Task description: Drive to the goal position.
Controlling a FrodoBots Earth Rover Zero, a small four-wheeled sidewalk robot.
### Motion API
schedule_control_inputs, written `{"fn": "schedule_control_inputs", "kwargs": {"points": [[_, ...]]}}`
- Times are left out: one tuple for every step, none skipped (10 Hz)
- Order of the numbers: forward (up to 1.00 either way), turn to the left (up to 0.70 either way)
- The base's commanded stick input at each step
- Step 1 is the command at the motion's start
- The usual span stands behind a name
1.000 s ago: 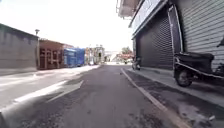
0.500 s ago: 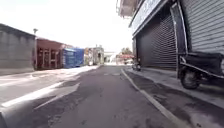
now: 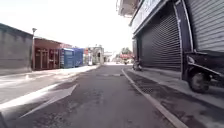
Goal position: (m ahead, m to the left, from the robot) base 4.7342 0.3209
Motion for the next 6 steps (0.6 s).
{"fn": "schedule_control_inputs", "kwargs": {"points": [[0.45, 0.0], [0.45, 0.0], [0.45, 0.0], [0.45, 0.0], [0.45, 0.0], [0.45, 0.0]]}}
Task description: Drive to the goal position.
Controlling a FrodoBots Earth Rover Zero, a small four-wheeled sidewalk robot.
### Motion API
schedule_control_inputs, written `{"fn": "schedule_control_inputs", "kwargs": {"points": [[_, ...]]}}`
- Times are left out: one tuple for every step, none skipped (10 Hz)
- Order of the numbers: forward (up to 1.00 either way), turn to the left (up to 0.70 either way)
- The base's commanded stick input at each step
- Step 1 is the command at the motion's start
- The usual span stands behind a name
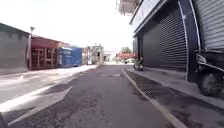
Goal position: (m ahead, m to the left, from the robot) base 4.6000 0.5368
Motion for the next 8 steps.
{"fn": "schedule_control_inputs", "kwargs": {"points": [[0.45, 0.0], [0.45, 0.0], [0.45, 0.0], [0.45, 0.0], [0.45, 0.0], [0.45, 0.0], [0.45, 0.0], [0.45, 0.0]]}}
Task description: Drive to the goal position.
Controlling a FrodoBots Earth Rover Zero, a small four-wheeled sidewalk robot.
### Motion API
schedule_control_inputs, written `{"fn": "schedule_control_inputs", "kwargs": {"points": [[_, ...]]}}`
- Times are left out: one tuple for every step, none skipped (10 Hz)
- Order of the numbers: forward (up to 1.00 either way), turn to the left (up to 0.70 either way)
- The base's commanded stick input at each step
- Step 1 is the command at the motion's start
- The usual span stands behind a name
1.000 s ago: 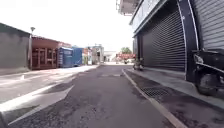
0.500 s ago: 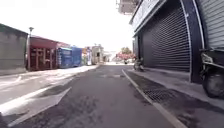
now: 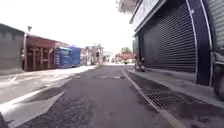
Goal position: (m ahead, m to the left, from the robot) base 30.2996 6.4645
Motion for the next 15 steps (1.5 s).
{"fn": "schedule_control_inputs", "kwargs": {"points": [[0.45, 0.0], [0.45, 0.0], [0.45, 0.0], [0.45, 0.0], [0.45, 0.0], [0.45, 0.0], [0.45, 0.0], [0.45, 0.0], [0.45, 0.0], [0.45, 0.0], [0.45, 0.0], [0.45, 0.0], [0.45, 0.0], [0.45, 0.0], [0.45, 0.0]]}}
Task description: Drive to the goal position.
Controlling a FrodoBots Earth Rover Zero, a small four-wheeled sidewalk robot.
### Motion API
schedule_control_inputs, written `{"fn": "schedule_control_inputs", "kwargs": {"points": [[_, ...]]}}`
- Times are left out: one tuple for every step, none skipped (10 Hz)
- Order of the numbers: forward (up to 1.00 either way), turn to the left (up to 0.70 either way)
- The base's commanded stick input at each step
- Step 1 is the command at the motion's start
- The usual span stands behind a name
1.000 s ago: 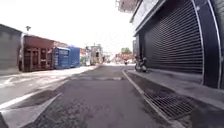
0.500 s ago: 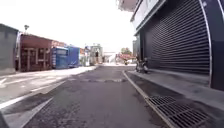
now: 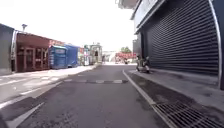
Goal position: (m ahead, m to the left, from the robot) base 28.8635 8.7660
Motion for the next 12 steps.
{"fn": "schedule_control_inputs", "kwargs": {"points": [[0.45, 0.0], [0.45, 0.0], [0.45, 0.0], [0.45, 0.0], [0.45, 0.0], [0.45, 0.0], [0.45, 0.0], [0.45, 0.0], [0.45, 0.0], [0.45, 0.0], [0.45, 0.0], [0.45, 0.0]]}}
